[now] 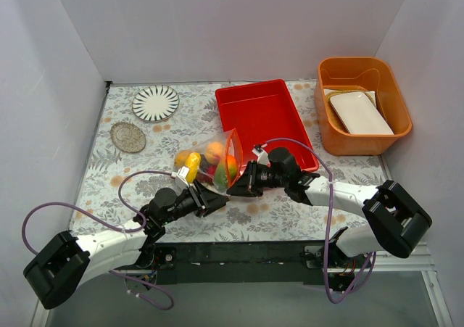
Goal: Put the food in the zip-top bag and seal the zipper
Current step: Zip the zipper food storage bag at the center of the board.
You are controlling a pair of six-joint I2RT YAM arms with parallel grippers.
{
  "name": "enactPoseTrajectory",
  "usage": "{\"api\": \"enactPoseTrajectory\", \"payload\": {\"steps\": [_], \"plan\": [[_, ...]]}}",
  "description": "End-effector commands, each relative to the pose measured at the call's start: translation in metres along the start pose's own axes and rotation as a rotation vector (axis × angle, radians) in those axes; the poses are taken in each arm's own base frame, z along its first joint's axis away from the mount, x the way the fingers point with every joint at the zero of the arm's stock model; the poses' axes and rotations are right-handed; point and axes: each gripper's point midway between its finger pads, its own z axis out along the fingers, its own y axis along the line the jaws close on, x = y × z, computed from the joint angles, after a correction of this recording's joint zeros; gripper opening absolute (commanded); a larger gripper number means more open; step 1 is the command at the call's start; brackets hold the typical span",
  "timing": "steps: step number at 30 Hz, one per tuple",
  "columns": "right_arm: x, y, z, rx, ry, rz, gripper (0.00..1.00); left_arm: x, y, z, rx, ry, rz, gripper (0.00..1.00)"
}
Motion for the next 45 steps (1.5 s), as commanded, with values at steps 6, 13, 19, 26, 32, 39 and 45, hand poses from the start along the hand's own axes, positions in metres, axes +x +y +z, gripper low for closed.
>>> {"api": "enactPoseTrajectory", "payload": {"steps": [6,13,19,26,32,39,45], "plan": [[-0.005,0.015,0.0,-0.054,-0.025,-0.023,0.02,-0.025,0.009,-0.004,-0.018,-0.173,-0.045,0.42],[-0.004,0.016,-0.001,-0.054,-0.024,-0.025,0.02,-0.027,0.002,0.003,-0.014,-0.174,-0.039,0.29],[-0.005,0.015,-0.002,-0.045,-0.032,-0.029,0.02,-0.026,0.004,-0.001,-0.005,-0.182,-0.066,0.27],[-0.007,0.015,0.0,-0.044,-0.035,-0.027,0.02,-0.021,-0.002,-0.002,0.02,-0.158,-0.069,0.21],[-0.011,0.019,0.001,-0.05,-0.047,-0.034,0.02,-0.014,0.005,-0.004,0.005,-0.131,-0.071,0.33],[-0.013,0.02,0.002,-0.052,-0.046,-0.033,0.02,-0.011,0.01,-0.007,-0.003,-0.122,-0.052,0.29],[-0.013,0.022,0.001,-0.055,-0.047,-0.035,0.02,-0.007,0.011,-0.005,-0.006,-0.098,-0.032,0.2]]}}
